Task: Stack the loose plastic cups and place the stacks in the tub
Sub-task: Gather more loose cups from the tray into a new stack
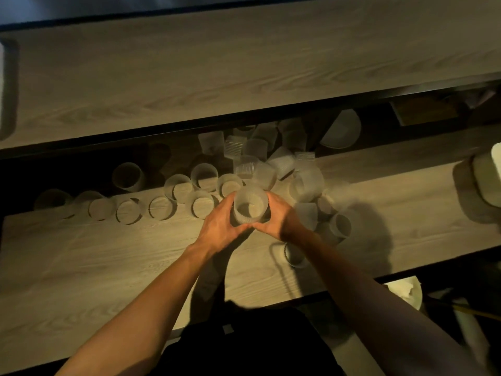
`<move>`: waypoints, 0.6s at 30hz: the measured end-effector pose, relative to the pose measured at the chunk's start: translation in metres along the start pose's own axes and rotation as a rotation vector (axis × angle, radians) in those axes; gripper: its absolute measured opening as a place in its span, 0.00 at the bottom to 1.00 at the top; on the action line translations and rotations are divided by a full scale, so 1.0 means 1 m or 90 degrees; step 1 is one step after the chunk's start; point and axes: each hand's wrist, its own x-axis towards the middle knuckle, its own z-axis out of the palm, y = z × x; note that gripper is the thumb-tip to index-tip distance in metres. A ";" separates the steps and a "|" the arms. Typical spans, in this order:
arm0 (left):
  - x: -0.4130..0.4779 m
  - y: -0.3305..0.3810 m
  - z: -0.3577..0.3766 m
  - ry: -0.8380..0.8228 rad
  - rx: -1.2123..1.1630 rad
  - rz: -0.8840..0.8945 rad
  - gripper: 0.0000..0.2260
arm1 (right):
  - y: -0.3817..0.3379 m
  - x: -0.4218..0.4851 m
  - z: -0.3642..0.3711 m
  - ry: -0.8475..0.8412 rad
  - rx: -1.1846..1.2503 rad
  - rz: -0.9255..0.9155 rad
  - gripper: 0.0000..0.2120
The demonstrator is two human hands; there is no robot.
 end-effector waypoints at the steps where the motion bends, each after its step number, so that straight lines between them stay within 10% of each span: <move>1: 0.000 -0.002 0.002 -0.001 0.003 0.002 0.35 | 0.003 0.001 0.004 0.000 -0.010 0.012 0.41; 18: -0.031 -0.022 -0.044 0.099 0.014 0.019 0.34 | -0.035 0.020 0.018 -0.087 -0.027 -0.094 0.41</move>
